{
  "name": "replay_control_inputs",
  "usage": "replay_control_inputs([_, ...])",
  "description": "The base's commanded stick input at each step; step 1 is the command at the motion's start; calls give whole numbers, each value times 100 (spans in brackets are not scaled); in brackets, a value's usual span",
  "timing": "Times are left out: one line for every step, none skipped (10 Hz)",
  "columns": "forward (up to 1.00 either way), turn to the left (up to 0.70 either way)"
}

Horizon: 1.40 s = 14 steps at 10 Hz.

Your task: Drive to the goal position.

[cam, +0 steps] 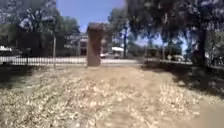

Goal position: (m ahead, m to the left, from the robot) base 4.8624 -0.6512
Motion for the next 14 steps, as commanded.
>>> replay_control_inputs([70,-35])
replay_control_inputs([70,-15])
replay_control_inputs([70,0])
replay_control_inputs([70,0])
replay_control_inputs([70,0])
replay_control_inputs([70,-35])
replay_control_inputs([70,-35])
replay_control_inputs([70,-35])
replay_control_inputs([70,-35])
replay_control_inputs([70,-35])
replay_control_inputs([70,0])
replay_control_inputs([70,0])
replay_control_inputs([70,-6])
replay_control_inputs([70,-35])
